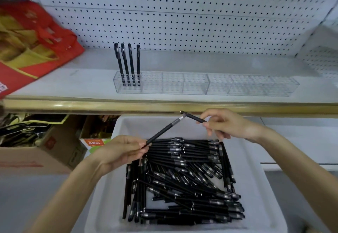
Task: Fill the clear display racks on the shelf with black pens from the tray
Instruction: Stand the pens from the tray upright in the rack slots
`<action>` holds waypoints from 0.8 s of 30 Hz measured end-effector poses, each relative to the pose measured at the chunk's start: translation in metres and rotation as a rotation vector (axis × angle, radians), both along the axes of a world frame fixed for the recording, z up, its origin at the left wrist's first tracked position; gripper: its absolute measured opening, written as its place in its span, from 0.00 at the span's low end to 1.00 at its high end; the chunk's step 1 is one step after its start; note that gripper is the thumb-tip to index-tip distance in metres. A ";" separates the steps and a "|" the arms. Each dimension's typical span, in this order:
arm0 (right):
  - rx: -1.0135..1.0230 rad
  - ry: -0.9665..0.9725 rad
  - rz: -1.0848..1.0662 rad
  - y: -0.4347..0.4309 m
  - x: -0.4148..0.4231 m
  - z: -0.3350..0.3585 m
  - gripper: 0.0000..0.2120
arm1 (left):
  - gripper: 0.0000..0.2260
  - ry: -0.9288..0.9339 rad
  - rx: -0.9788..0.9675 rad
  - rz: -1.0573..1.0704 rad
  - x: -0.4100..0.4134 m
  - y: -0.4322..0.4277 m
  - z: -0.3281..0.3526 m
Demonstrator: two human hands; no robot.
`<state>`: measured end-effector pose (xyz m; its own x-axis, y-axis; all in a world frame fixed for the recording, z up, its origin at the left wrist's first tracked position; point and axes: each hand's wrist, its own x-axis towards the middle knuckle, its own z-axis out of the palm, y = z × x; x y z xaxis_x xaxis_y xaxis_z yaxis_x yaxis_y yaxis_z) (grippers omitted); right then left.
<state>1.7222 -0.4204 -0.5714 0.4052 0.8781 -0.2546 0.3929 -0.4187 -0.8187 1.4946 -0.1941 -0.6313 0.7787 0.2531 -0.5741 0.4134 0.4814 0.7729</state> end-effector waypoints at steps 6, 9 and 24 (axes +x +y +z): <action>0.119 0.057 -0.187 0.012 0.004 0.022 0.10 | 0.08 -0.165 -0.158 0.162 0.022 -0.014 0.022; 0.198 0.172 -0.290 0.025 0.000 0.032 0.11 | 0.07 -0.204 -0.087 0.182 0.034 -0.026 0.030; 0.251 0.175 -0.233 0.050 -0.002 0.041 0.04 | 0.10 -0.219 0.136 0.019 0.052 -0.043 0.047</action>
